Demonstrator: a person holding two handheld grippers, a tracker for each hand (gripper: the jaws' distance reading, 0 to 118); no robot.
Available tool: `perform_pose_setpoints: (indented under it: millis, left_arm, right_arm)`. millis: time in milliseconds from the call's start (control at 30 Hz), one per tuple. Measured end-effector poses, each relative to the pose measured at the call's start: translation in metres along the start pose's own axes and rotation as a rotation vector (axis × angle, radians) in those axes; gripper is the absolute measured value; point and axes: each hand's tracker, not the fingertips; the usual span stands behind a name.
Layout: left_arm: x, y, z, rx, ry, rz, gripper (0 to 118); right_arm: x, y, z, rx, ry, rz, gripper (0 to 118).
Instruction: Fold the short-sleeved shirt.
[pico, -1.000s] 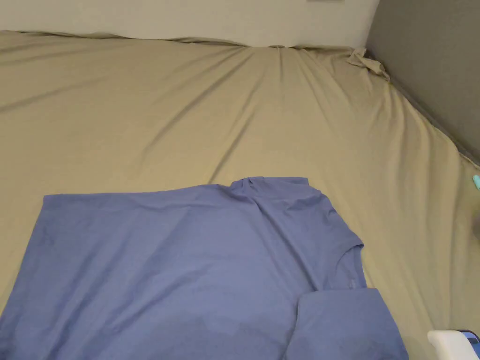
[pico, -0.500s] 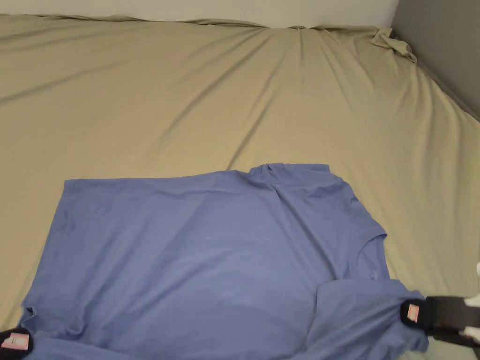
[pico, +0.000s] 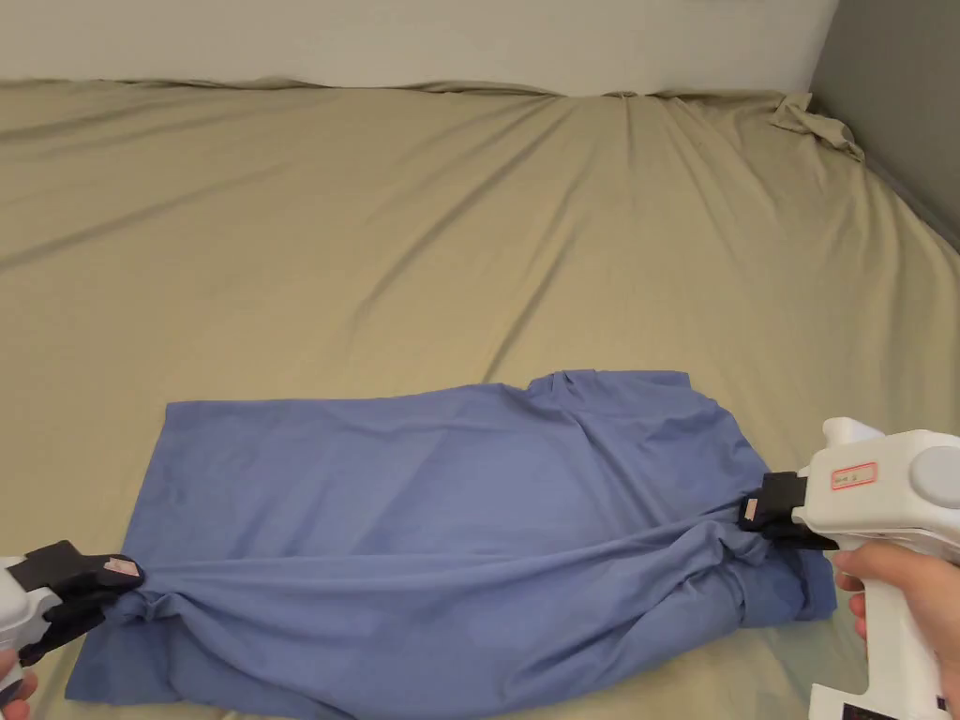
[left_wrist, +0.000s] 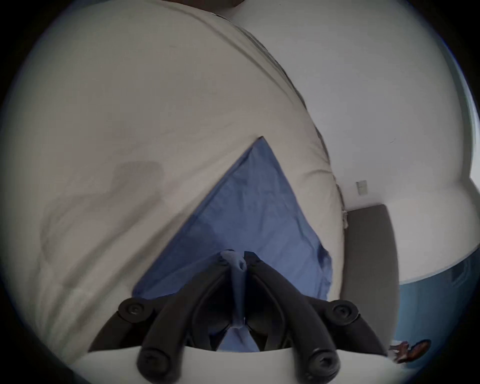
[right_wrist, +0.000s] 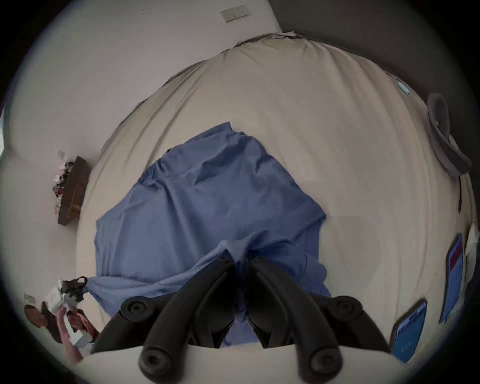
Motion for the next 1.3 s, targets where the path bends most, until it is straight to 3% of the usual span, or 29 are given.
perform_pose_setpoints:
  millis: [100,233,300,333,367,400,433,500,533,567,667,700,733,767,800,833,867,900,967,1000,1167,1200,1233,1267,1300]
  left_arm:
    - [0.003,-0.002,-0.021,-0.015,0.125,-0.082,6]
    - [0.002,-0.011,-0.031,-0.02,0.144,-0.113,6]
    - [0.002,-0.009,-0.027,-0.017,0.142,-0.112,7]
    - [0.002,-0.006,-0.023,0.006,0.167,-0.135,27]
    - [0.004,-0.004,-0.018,-0.001,0.137,-0.128,71]
    - [0.008,-0.003,-0.007,0.003,0.077,-0.131,102]
    - [0.012,0.0,0.009,0.052,0.01,-0.145,115]
    - [0.025,-0.007,0.043,0.131,-0.067,-0.19,118]
    - [0.025,-0.01,0.077,0.264,-0.044,-0.241,118]
    - [0.029,-0.006,0.086,0.285,-0.078,-0.295,118]
    - [0.031,-0.019,0.123,0.309,0.01,-0.47,118]
    - [0.031,-0.053,0.11,0.267,0.065,-0.539,118]
    - [0.03,-0.063,0.108,0.208,0.145,-0.613,118]
    - [0.027,-0.074,0.105,0.154,0.221,-0.666,114]
    - [0.022,-0.086,0.101,0.152,0.276,-0.704,90]
    - [0.02,-0.101,0.1,0.158,0.303,-0.723,29]
    - [0.017,-0.113,0.096,0.096,0.24,-0.67,1]
    - [0.013,-0.119,0.091,0.057,0.241,-0.665,1]
    - [-0.002,-0.116,0.084,-0.004,0.221,-0.612,1]
    - [-0.007,-0.108,0.082,0.045,0.255,-0.68,1]
    - [0.002,-0.101,0.06,0.104,0.334,-0.703,2]
    - [0.003,-0.098,0.052,0.118,0.36,-0.72,20]
    - [0.003,-0.092,0.045,0.155,0.398,-0.734,79]
    - [0.004,-0.091,0.032,0.14,0.407,-0.716,112]
    - [0.006,-0.089,0.021,0.133,0.458,-0.741,111]
  right_arm:
    - [-0.003,-0.003,-0.02,-0.02,-0.069,0.064,9]
    - [0.005,-0.012,-0.046,-0.051,-0.126,0.103,10]
    - [0.005,-0.011,-0.047,-0.027,-0.123,0.117,34]
    - [0.003,-0.008,-0.045,-0.033,-0.127,0.124,77]
    - [0.003,-0.003,-0.041,-0.042,-0.124,0.134,107]
    - [0.002,0.001,-0.033,-0.049,-0.105,0.151,107]
    - [0.0,0.005,-0.018,-0.03,-0.081,0.165,113]
    - [-0.004,0.003,0.022,0.131,0.009,0.195,118]
    - [-0.013,-0.005,0.05,0.248,0.047,0.218,118]
    - [-0.017,-0.009,0.068,0.292,0.048,0.239,118]
    - [-0.027,-0.034,0.109,0.319,0.027,0.326,118]
    - [-0.03,-0.047,0.117,0.327,0.001,0.349,118]
    - [-0.033,-0.061,0.122,0.331,-0.023,0.37,114]
    - [-0.035,-0.074,0.125,0.334,-0.046,0.39,92]
    - [-0.04,-0.092,0.125,0.358,-0.076,0.417,45]
    - [-0.043,-0.107,0.125,0.379,-0.095,0.444,2]
    - [-0.047,-0.119,0.12,0.354,-0.113,0.478,2]
    - [-0.048,-0.132,0.12,0.341,-0.118,0.483,2]
    - [-0.052,-0.148,0.117,0.265,-0.019,0.479,2]
    - [-0.053,-0.154,0.118,0.254,0.024,0.453,2]
    - [-0.064,-0.155,0.116,0.247,0.015,0.489,2]
    - [-0.066,-0.153,0.115,0.249,0.015,0.491,2]
    - [-0.067,-0.149,0.117,0.252,0.018,0.488,2]
    - [-0.067,-0.145,0.12,0.258,0.025,0.477,2]
    - [-0.068,-0.141,0.121,0.264,0.033,0.464,2]
